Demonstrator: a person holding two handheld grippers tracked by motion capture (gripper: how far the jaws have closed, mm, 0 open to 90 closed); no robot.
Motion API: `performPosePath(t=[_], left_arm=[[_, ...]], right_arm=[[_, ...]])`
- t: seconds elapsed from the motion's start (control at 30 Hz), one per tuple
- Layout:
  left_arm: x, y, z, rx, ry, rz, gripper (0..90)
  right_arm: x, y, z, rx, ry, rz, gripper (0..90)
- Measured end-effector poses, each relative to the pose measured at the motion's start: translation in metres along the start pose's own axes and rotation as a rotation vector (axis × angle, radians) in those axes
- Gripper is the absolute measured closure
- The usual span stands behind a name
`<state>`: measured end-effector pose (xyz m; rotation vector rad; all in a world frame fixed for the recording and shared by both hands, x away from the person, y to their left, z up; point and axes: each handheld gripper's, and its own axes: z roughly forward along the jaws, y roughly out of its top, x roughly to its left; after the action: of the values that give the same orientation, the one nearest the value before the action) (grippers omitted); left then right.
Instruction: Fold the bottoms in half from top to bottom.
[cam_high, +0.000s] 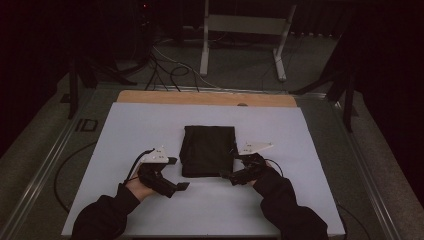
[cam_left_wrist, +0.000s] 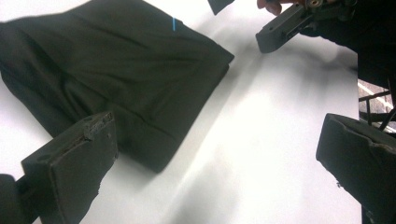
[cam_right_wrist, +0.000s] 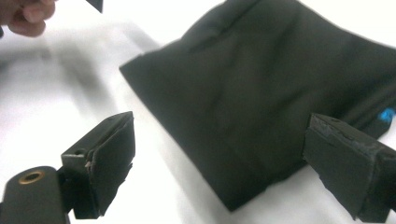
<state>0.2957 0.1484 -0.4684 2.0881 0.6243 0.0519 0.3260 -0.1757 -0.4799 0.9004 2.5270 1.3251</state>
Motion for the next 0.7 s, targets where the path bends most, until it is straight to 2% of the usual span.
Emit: performPosePath(t=[0.27,0.5,0.7], left_arm=[[-0.006,-0.016,-0.007,0.009,-0.006,-0.009,0.0],[-0.011,-0.031,-0.017,0.010,0.006,-0.018,0.0],[-0.014,-0.044,-0.029,0.012,0.019,-0.025,0.0]], right_arm=[[0.006,-0.017,-0.013,0.018,0.010,-0.017,10.1],[0.010,-0.028,-0.025,0.017,0.015,-0.018,10.1],[0.014,-0.040,-0.041,0.020,-0.014,-0.032,10.1]])
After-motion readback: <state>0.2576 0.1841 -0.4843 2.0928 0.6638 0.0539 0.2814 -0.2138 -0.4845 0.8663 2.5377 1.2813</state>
